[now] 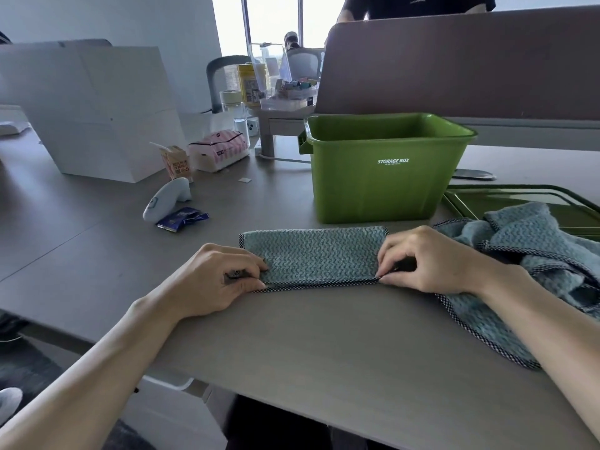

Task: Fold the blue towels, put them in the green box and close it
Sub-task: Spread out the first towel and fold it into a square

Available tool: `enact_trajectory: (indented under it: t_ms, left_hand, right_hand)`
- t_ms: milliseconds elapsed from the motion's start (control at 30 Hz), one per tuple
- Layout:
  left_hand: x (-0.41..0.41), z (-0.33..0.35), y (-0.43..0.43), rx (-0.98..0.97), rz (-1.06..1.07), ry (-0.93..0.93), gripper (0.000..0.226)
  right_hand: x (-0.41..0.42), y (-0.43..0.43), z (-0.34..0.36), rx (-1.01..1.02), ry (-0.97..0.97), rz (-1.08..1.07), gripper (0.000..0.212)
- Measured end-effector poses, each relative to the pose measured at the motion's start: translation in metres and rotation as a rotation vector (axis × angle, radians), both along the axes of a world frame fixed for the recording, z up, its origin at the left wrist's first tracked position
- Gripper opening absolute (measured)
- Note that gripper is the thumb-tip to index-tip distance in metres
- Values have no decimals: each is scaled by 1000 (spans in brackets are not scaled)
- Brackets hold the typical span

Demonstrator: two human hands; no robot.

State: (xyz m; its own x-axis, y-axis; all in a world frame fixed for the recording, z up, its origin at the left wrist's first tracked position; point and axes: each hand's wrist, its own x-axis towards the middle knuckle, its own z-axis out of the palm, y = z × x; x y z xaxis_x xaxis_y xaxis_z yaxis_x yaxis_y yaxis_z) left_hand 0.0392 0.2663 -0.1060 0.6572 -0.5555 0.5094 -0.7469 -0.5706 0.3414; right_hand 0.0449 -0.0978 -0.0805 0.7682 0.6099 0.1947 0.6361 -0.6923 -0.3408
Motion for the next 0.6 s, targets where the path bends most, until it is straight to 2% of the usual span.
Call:
enact_trajectory:
  t_ms: [100,167,267,300,433,500,600]
  left_hand:
    - [-3,3,-4,-4,4,-6,40]
    - [-5,7,-16,-62,34,-82,39]
    - [-3,21,-43,-99,197,-130,22]
    - [-1,22,-52,-44,251,-76,19]
    - [9,9,-72,401,381,237,61]
    - [13,2,-67,504,428,352,71]
    - [16,2,-52,582,471,453,86]
  right_hand:
    - [-5,4,4,0,34,-44,31]
    - [-6,11,6,-14,-16,-118,41]
    - [0,37,6,49,-212,-226,33]
    - [2,49,6,76,-221,-245,31]
    - [11,88,-1,-115,-12,-251,62]
    - [12,91,-7,-237,82,-242,71]
    - [11,84,-15,-340,165,-253,73]
